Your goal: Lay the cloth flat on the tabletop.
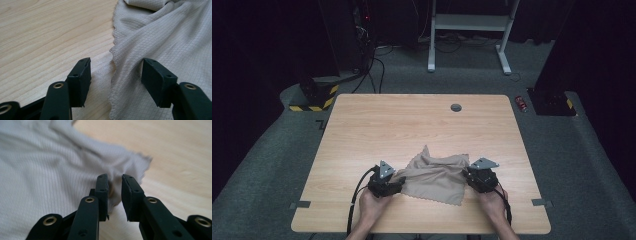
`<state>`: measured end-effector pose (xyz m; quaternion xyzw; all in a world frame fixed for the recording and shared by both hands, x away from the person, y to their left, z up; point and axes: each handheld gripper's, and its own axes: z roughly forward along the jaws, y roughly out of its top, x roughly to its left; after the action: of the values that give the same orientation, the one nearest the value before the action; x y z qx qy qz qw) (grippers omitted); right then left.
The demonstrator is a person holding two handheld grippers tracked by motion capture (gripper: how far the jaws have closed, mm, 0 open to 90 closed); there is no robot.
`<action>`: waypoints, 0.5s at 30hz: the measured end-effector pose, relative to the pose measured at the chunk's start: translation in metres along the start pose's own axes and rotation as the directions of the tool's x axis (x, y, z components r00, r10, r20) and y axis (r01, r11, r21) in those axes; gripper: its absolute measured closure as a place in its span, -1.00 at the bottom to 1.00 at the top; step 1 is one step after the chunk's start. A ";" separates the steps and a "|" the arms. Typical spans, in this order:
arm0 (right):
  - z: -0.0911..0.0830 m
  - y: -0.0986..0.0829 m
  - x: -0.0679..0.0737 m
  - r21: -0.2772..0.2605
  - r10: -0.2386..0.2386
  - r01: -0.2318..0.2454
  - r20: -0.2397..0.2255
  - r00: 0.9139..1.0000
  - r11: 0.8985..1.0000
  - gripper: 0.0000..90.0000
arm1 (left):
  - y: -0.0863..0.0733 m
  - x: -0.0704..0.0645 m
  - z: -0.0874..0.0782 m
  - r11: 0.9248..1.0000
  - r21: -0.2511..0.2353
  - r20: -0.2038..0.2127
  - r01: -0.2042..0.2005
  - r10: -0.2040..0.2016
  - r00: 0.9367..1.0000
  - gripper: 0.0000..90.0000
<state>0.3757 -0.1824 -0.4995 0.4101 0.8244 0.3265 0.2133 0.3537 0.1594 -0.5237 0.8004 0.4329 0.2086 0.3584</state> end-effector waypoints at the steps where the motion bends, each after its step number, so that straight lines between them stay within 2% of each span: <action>1: -0.004 0.002 -0.002 -0.033 0.004 -0.004 0.008 1.000 0.999 0.67 | 0.002 0.000 -0.002 1.000 -0.004 -0.003 -0.011 0.011 1.000 -0.06; 2: -0.007 0.003 -0.005 -0.050 0.020 -0.020 0.009 1.000 0.999 0.66 | 0.006 0.000 -0.004 1.000 -0.010 -0.004 -0.024 0.024 1.000 -0.06; 6: -0.008 0.011 -0.015 -0.056 0.048 -0.047 0.017 0.999 0.997 0.65 | 0.027 0.003 -0.009 0.999 -0.034 0.015 -0.032 0.032 0.999 -0.04; 8: -0.002 0.014 -0.018 -0.051 0.068 -0.068 0.012 0.998 0.996 0.64 | 0.036 0.006 -0.005 0.999 -0.021 0.022 -0.031 0.031 0.999 -0.02; 15: 0.025 0.018 -0.021 0.006 0.104 -0.104 0.016 0.994 0.995 0.62 | 0.060 0.011 0.028 0.998 0.059 0.027 -0.010 0.008 1.000 0.05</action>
<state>0.4133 -0.1827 -0.5023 0.4558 0.8014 0.3309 0.2012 0.4103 0.1359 -0.4960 0.8153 0.4306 0.1866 0.3392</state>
